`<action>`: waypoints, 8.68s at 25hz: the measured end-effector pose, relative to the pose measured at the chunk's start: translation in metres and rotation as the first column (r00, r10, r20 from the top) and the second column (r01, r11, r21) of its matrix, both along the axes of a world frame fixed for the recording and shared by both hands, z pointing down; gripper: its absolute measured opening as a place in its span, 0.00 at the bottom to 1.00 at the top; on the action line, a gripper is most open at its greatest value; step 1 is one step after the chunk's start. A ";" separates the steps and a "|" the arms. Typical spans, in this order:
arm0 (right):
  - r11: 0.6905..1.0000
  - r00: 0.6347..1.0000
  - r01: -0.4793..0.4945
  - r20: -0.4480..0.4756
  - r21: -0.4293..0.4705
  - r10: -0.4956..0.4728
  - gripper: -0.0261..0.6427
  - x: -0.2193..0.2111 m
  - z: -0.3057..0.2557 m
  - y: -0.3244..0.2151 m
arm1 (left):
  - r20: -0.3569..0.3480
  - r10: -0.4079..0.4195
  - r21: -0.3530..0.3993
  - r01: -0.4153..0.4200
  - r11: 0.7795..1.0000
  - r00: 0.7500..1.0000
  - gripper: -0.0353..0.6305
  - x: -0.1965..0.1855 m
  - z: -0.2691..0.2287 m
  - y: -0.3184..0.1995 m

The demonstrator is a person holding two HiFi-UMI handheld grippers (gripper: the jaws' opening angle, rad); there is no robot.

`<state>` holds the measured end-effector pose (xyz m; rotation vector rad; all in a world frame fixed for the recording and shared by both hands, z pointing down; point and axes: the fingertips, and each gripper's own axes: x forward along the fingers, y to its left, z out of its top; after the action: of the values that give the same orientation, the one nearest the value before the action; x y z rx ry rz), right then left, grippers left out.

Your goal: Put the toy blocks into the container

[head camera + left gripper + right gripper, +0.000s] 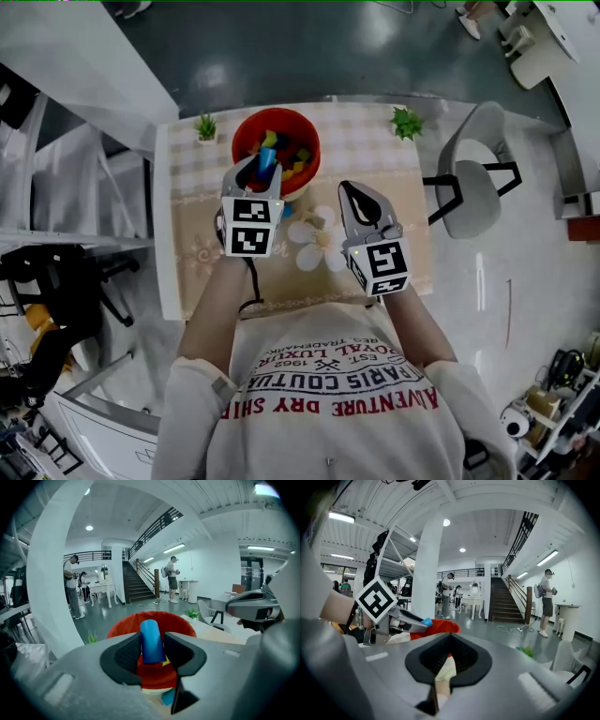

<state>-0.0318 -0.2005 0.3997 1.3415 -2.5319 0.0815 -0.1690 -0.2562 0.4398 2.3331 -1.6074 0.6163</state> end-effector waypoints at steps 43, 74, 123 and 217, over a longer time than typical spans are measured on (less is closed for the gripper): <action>0.974 0.994 0.086 -0.044 -0.209 -0.098 0.04 0.022 0.105 -0.001 | -0.091 -0.290 -0.390 0.234 0.891 0.953 0.61 0.020 0.189 0.071; 0.993 0.995 0.101 -0.006 -0.068 -0.102 0.04 -0.002 0.036 0.010 | -0.109 -0.115 -0.079 0.107 0.991 0.987 0.52 0.005 0.031 0.086; 0.997 0.998 0.049 -0.029 -0.054 -0.051 0.04 0.027 0.031 0.017 | -0.001 0.003 0.019 -0.003 1.000 1.000 0.68 0.047 0.004 0.051; 0.998 0.998 -0.054 -0.027 -0.034 0.053 0.04 -0.002 0.011 -0.024 | -0.029 0.103 0.028 -0.102 0.994 0.994 0.61 0.004 -0.025 -0.024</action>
<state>-0.0335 -0.2249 0.4110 1.3882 -2.4626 0.1170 -0.1648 -0.2805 0.4144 2.4444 -1.5000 0.5813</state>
